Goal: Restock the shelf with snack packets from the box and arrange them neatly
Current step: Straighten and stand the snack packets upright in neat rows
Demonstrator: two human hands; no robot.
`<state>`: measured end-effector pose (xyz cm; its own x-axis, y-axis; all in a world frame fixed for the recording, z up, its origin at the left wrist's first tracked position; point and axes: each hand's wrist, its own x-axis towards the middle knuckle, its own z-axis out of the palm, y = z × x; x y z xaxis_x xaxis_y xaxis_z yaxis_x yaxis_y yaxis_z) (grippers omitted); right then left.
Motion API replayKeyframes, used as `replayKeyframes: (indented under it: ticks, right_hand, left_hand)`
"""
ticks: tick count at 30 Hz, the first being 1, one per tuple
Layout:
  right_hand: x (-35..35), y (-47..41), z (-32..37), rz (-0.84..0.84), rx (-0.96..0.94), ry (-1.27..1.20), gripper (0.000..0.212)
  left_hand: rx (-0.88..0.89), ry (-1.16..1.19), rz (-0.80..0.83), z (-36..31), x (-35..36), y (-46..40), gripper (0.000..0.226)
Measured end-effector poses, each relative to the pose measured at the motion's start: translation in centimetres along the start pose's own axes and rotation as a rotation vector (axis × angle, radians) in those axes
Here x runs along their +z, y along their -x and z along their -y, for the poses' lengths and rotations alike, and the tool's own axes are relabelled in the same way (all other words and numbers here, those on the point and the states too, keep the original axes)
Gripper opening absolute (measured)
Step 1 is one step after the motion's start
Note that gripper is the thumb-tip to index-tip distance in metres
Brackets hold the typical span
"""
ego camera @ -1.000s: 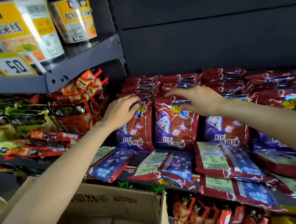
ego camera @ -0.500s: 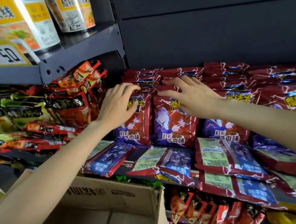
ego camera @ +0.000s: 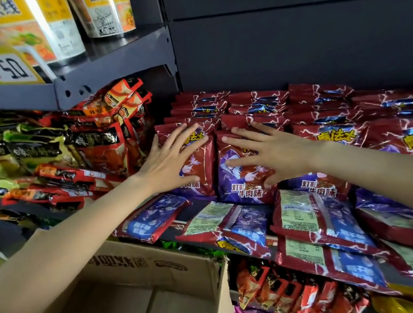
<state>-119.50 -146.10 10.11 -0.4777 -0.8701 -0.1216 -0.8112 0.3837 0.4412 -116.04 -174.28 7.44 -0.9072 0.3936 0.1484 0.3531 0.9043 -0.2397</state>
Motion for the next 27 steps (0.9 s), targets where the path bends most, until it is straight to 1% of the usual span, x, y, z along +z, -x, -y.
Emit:
replayKeyframes:
  ticks: [2,4,6,8,10,11,13,15,16,18,20,21,23,25,27]
  right_hand:
    - [-0.1,-0.1,-0.5,0.025,-0.009,-0.008,0.097]
    - [-0.2,-0.7,-0.7,0.045,-0.016,-0.037,0.1]
    - [-0.2,-1.2,-0.8,0.071,-0.023,-0.067,0.101]
    - [-0.6,-1.1,-0.6,0.05,-0.017,-0.11,0.098]
    - [-1.2,0.2,-0.3,-0.029,0.002,-0.214,0.087]
    - [-1.9,1.3,-0.2,-0.067,0.014,-0.278,0.08]
    - [-3.0,4.1,0.0,-0.138,0.037,-0.37,0.066]
    - [-3.9,7.7,0.0,-0.188,0.103,-0.488,0.054]
    - [-4.1,9.7,-0.2,-0.203,0.163,-0.581,0.047]
    - [-3.9,13.9,-0.1,-0.199,0.267,-0.714,0.031]
    - [-3.2,17.8,0.1,-0.221,0.328,-0.77,0.021]
    - [-2.9,19.1,0.3,-0.224,0.362,-0.786,0.021]
    - [-2.2,21.1,1.1,-0.185,0.407,-0.756,0.03]
    - [-1.3,22.5,2.3,-0.095,0.402,-0.744,0.039]
    - [-0.6,24.4,3.0,-0.123,0.461,-0.79,0.041]
  left_hand:
    - [-0.038,0.013,-0.041,-0.7,-0.1,-0.3,0.103]
    - [-0.046,-0.031,-0.036,-1.3,-0.1,-0.6,0.104]
    - [-0.057,-0.013,-0.022,-1.6,-0.2,-0.7,0.106]
    - [-0.067,0.037,-0.002,-1.5,-0.6,-0.6,0.108]
    - [-0.096,0.064,-0.013,-1.8,-1.2,-0.3,0.104]
    - [-0.117,0.077,-0.039,-2.2,-1.7,0.0,0.098]
    - [-0.119,0.121,-0.15,-3.4,-3.1,0.5,0.08]
    - [-0.013,0.205,-0.256,-5.1,-5.1,0.7,0.055]
    - [0.062,0.279,-0.263,-6.3,-6.2,0.7,0.045]
    - [0.199,0.449,-0.197,-9.1,-8.8,0.6,0.039]
    - [0.334,0.5,-0.081,-12.1,-10.8,0.3,0.041]
    - [0.4,0.474,-0.019,-13.6,-11.4,0.0,0.044]
    - [0.499,0.411,0.082,-16.0,-11.8,-0.5,0.053]
    - [0.547,0.378,0.151,-17.7,-11.5,-0.9,0.058]
    - [0.566,0.31,0.221,-18.6,-10.7,-1.1,0.063]
